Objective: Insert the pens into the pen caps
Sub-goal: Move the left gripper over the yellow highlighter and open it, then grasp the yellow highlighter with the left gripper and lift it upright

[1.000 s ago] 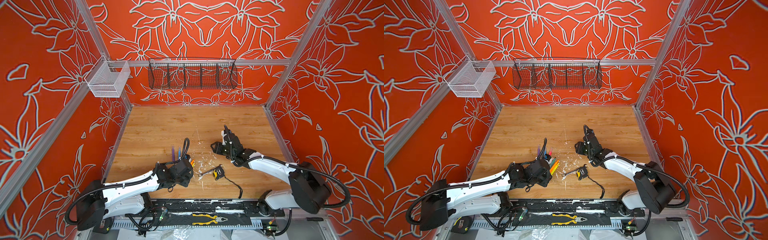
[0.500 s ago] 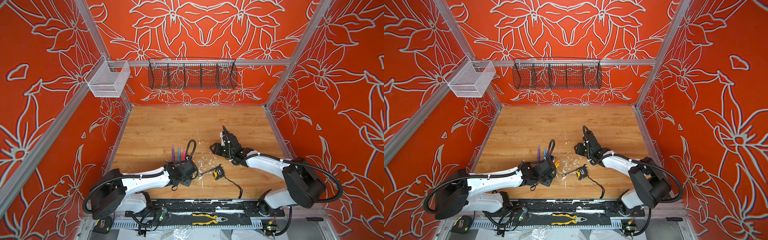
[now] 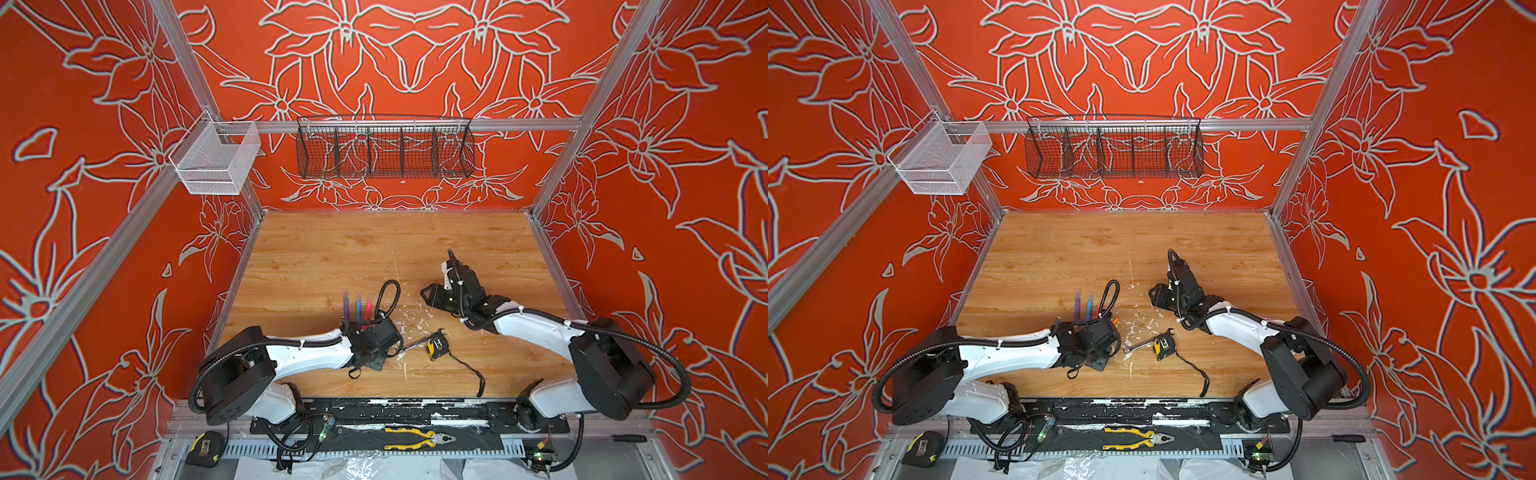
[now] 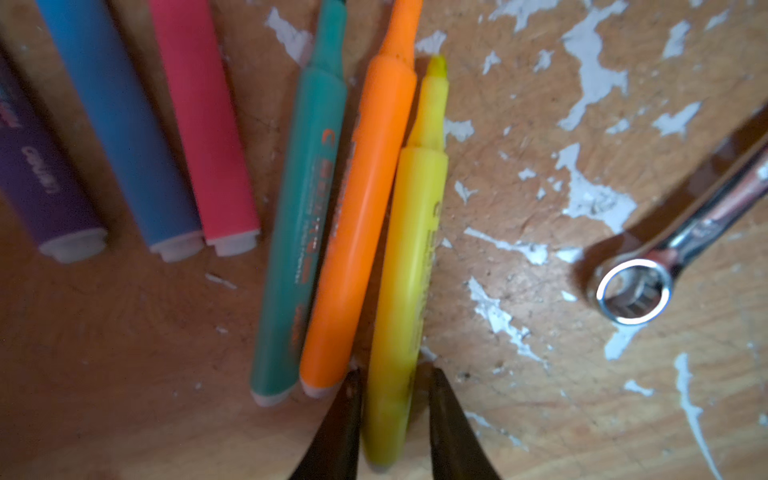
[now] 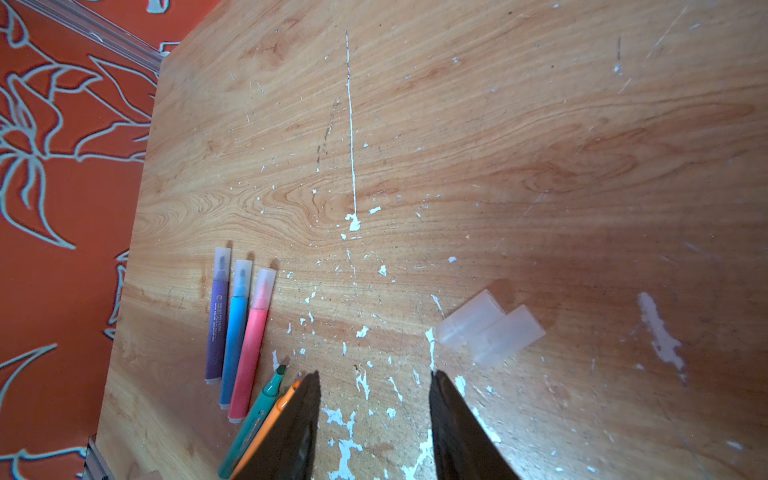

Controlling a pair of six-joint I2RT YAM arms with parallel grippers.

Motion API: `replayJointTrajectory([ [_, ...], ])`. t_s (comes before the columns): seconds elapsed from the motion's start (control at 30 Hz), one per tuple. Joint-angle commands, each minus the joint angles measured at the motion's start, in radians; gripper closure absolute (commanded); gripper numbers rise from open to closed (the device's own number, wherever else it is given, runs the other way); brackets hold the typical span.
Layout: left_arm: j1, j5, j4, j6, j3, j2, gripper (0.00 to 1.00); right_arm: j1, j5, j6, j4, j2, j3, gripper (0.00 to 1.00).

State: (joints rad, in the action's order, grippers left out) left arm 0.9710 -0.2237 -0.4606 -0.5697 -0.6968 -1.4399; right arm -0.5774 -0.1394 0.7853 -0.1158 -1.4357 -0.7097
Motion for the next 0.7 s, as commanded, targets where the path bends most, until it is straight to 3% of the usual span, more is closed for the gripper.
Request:
replayJointTrajectory([
  [0.0,0.007,-0.024,-0.024,-0.018,-0.024,-0.043,0.74,0.004,0.003,0.007,-0.002,0.023,-0.011,0.55],
  [0.13,0.006,-0.041,-0.04,-0.024,-0.044,-0.082,0.75,0.004,0.003,0.006,-0.002,0.027,-0.01,0.55],
  [0.43,0.007,-0.045,-0.084,-0.024,-0.082,-0.096,0.97,0.005,0.018,0.004,-0.002,0.062,0.005,0.55],
  [0.67,0.006,-0.016,-0.08,0.045,-0.183,0.005,1.0,0.005,0.039,0.009,-0.045,0.148,0.054,0.56],
])
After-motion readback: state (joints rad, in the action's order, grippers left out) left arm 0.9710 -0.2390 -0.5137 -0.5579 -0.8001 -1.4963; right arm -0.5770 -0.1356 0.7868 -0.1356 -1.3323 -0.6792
